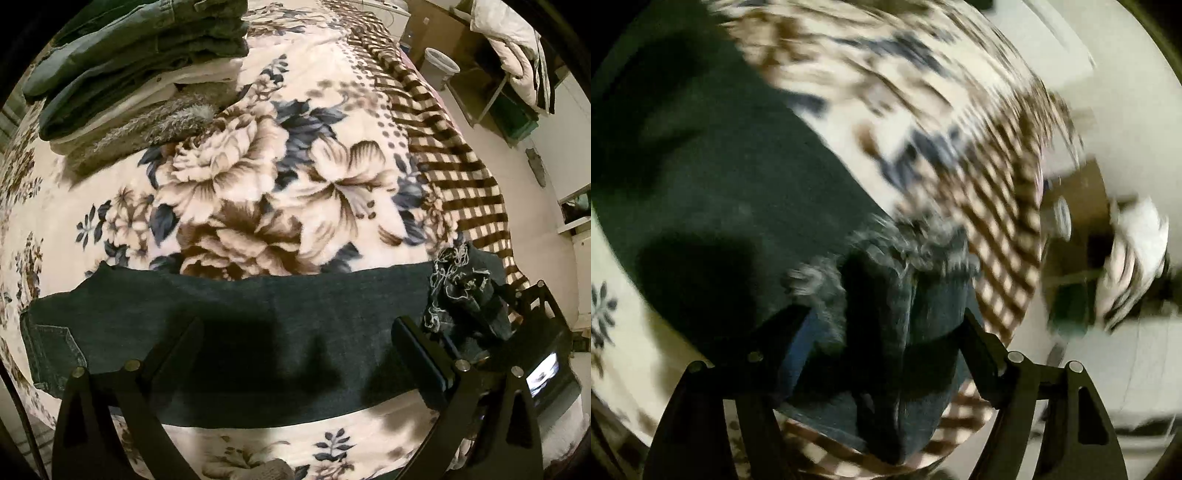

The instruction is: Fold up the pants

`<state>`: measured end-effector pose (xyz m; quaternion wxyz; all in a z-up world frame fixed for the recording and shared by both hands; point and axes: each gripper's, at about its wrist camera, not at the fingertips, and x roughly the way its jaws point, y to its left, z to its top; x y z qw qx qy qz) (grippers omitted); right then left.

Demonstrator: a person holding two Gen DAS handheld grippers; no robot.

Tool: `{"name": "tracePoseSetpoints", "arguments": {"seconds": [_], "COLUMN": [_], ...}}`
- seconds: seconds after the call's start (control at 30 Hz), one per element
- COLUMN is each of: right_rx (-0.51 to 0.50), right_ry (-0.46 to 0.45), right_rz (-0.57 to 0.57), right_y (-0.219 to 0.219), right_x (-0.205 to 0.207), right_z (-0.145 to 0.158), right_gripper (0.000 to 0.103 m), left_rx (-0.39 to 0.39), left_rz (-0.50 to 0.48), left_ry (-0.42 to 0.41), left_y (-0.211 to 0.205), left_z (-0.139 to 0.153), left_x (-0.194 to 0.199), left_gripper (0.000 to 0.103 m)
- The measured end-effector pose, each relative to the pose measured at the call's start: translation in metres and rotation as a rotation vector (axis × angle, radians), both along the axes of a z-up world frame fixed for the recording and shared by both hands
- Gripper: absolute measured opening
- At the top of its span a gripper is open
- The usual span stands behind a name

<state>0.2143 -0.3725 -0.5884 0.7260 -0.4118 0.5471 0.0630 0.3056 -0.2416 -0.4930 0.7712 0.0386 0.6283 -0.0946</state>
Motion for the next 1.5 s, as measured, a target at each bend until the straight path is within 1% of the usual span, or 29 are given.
{"name": "tracePoseSetpoints", "arguments": {"seconds": [0.07, 0.2, 0.23, 0.3, 0.37, 0.4, 0.47, 0.5, 0.6, 0.67, 0.77, 0.8, 0.83, 0.87, 0.9, 0.93, 1.0, 1.03, 1.1, 1.13, 1.17, 1.2, 1.23, 1.3, 1.37, 1.4, 1.43, 1.47, 1.5], "right_rx": [-0.073, -0.043, -0.006, 0.098, 0.149, 0.188, 0.208, 0.204, 0.202, 0.216, 0.247, 0.262, 0.248, 0.216, 0.191, 0.17, 0.136, 0.165, 0.324, 0.411, 0.544, 0.592, 0.603, 0.578, 0.507, 0.468, 0.413, 0.359, 0.295], "right_ry": [0.0, -0.014, -0.016, -0.035, -0.048, -0.059, -0.096, -0.13, -0.251, -0.291, -0.302, -0.291, -0.273, -0.275, -0.271, -0.271, -0.295, -0.296, -0.257, -0.212, -0.098, -0.014, 0.023, 0.025, 0.015, 0.009, 0.019, 0.033, 0.051], "right_rz": [-0.025, -0.137, -0.182, -0.337, -0.441, -0.498, -0.559, -0.575, -0.519, -0.485, -0.43, -0.418, -0.387, -0.37, -0.389, -0.435, -0.537, -0.629, -0.752, -0.781, -0.797, -0.817, -0.823, -0.795, -0.723, -0.668, -0.595, -0.536, -0.462], "right_y": [-0.001, -0.003, -0.004, -0.023, -0.039, -0.048, -0.05, -0.049, -0.02, -0.001, 0.043, 0.054, 0.075, 0.084, 0.087, 0.082, 0.05, 0.022, -0.022, -0.039, -0.053, -0.061, -0.063, -0.064, -0.055, -0.046, -0.033, -0.021, -0.009], "right_x": [0.002, 0.012, 0.015, 0.024, 0.032, 0.035, 0.036, 0.034, 0.032, 0.031, 0.016, 0.019, 0.015, 0.017, 0.02, 0.024, 0.034, 0.038, 0.042, 0.045, 0.049, 0.051, 0.047, 0.043, 0.038, 0.034, 0.028, 0.026, 0.023], "right_z": [-0.014, -0.019, -0.016, -0.006, -0.003, -0.001, 0.005, 0.013, 0.048, 0.065, 0.086, 0.086, 0.086, 0.082, 0.076, 0.073, 0.068, 0.069, 0.068, 0.065, 0.055, 0.045, 0.041, 0.04, 0.042, 0.043, 0.046, 0.041, 0.033], "right_gripper": [0.078, 0.076, 0.069, 0.056, 0.016, 0.013, 0.006, 0.006, 0.005, 0.005, 0.005, 0.005, 0.005, 0.005, 0.005, 0.005, 0.005, 0.005, 0.006, 0.01, 0.012, 0.017, 0.02, 0.024, 0.042, 0.045, 0.049, 0.058, 0.062], "left_rx": [0.001, 0.002, 0.002, 0.004, 0.003, -0.001, -0.004, -0.007, -0.008, -0.009, -0.002, 0.0, 0.008, 0.016, 0.017, 0.017, 0.027, 0.029, 0.019, 0.01, 0.002, -0.005, -0.016, -0.024, -0.029, -0.032, -0.035, -0.032, -0.03], "left_rz": [0.005, 0.009, 0.011, 0.018, 0.034, 0.044, 0.054, 0.059, 0.071, 0.086, 0.119, 0.133, 0.147, 0.158, 0.175, 0.185, 0.196, 0.2, 0.209, 0.212, 0.214, 0.216, 0.212, 0.196, 0.166, 0.146, 0.131, 0.113, 0.096], "left_ry": [0.007, 0.005, 0.005, 0.002, 0.001, 0.002, 0.001, 0.0, -0.01, -0.012, -0.01, -0.006, -0.002, 0.004, 0.015, 0.019, 0.008, -0.002, -0.009, -0.006, -0.001, 0.003, 0.01, 0.009, 0.011, 0.015, 0.016, 0.017, 0.019], "left_y": [0.002, 0.008, 0.009, 0.016, 0.024, 0.029, 0.035, 0.04, 0.057, 0.073, 0.103, 0.115, 0.127, 0.136, 0.15, 0.158, 0.174, 0.18, 0.187, 0.188, 0.187, 0.186, 0.182, 0.17, 0.154, 0.143, 0.134, 0.125, 0.117], "left_z": [-0.002, -0.002, -0.002, -0.001, 0.0, 0.001, 0.002, 0.003, 0.008, 0.011, 0.012, 0.012, 0.011, 0.01, 0.009, 0.009, 0.012, 0.014, 0.016, 0.015, 0.013, 0.012, 0.01, 0.009, 0.007, 0.006, 0.004, 0.003, 0.001], "left_x": [-0.001, -0.003, -0.004, -0.004, -0.003, -0.002, -0.001, -0.001, -0.003, -0.004, -0.005, -0.005, -0.006, -0.007, -0.007, -0.007, -0.009, -0.01, -0.011, -0.012, -0.012, -0.012, -0.012, -0.011, -0.011, -0.011, -0.011, -0.012, -0.012], "left_gripper": [0.103, 0.103, 0.103, 0.103, 0.103, 0.103, 0.103, 0.103, 0.103, 0.103, 0.103, 0.103, 0.103, 0.103, 0.103, 0.103, 0.103, 0.103, 0.103, 0.103, 0.103, 0.103, 0.103, 0.103, 0.103, 0.103, 0.103, 0.103, 0.103]}}
